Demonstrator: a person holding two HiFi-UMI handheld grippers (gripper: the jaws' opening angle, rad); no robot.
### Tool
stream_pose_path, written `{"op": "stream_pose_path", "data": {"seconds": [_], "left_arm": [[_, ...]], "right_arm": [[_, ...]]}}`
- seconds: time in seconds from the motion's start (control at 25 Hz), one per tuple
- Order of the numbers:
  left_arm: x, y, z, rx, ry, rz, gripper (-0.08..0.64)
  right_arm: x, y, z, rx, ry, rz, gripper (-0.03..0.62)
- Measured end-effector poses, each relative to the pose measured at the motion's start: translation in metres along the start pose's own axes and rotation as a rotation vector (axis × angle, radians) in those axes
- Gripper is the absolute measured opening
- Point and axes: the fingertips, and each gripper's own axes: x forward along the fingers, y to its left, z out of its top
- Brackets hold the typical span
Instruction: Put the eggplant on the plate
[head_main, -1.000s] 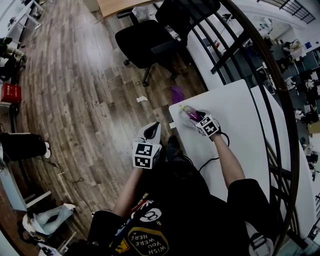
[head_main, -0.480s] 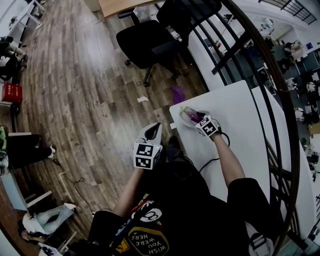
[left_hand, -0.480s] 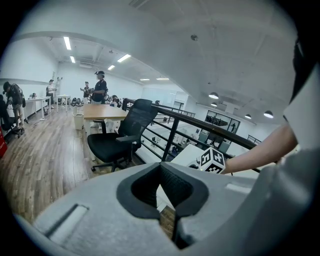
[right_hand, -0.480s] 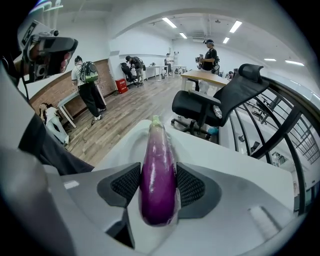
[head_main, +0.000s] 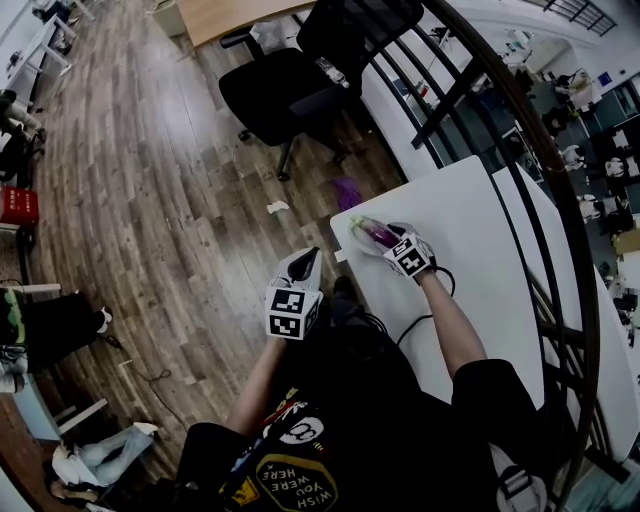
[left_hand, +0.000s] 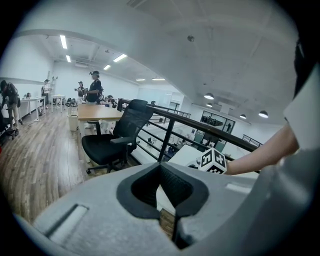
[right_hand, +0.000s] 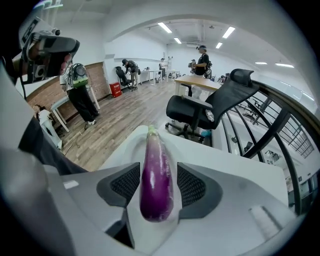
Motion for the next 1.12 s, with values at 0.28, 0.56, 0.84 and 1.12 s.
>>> {"op": "stream_pose_path", "data": {"seconds": [0.28,0.56,0.84,1.12], "left_arm": [[0.015,-0.022,0.014,0.041,-0.024,-0.082,0.005],[0.014,-0.05,0.055,0.127,-0.129,-0.129,0.005],[0.003,-0.096,0.075,0.187,-0.199,-0.216,0.005],[-0.003,-0.115,0.068,0.227,-0.172,-0.248,0.005]], "right_arm": [[-0.076,0.001,0.028,0.198,-0.265,-0.122,0.197],[-0.211,0.025,0.058,0.493,-0.652,-0.3,0.063],[-0.287,0.051,0.056,0.535,-0.76,-0.433,0.003],[-0.308,0.053,0.05,0.55,-0.753,-0.478,0.002]]}}
